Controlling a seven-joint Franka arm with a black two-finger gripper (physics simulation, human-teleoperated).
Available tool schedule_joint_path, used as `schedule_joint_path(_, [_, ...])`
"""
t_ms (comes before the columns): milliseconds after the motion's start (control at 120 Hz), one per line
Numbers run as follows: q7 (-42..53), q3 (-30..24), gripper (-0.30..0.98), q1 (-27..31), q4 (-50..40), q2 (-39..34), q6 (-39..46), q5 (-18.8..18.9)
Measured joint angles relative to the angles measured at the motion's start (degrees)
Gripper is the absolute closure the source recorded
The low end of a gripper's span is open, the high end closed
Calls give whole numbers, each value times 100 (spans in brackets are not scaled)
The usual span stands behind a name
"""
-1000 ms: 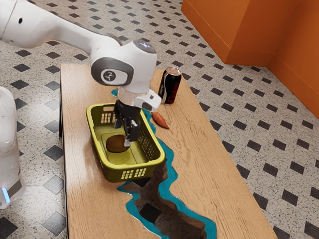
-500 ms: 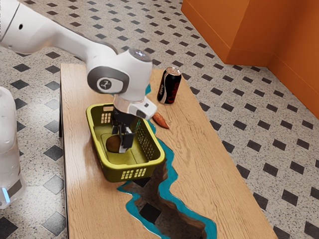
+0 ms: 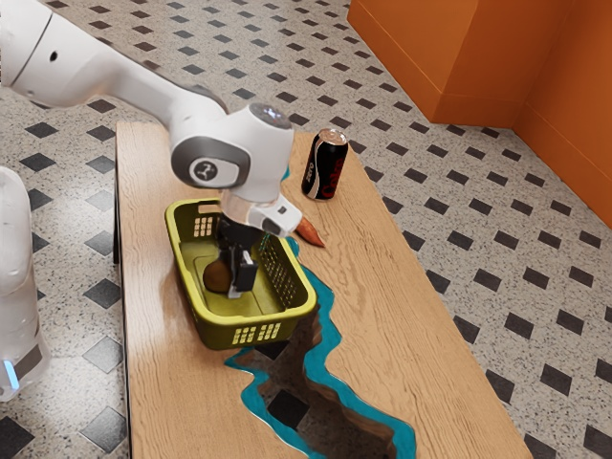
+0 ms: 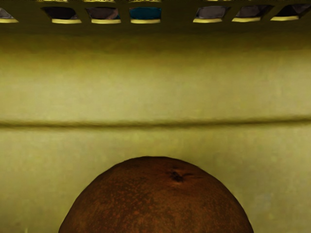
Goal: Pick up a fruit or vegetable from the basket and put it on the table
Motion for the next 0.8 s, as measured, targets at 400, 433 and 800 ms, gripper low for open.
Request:
schedule_joint_path(400, [41, 0, 44, -21, -8, 148, 286, 38])
schedule_joint_path(433, [38, 0, 45, -21, -8, 148, 305, 44])
schedule_joint_path(800, [9, 0, 45, -7, -239, -550, 385, -58])
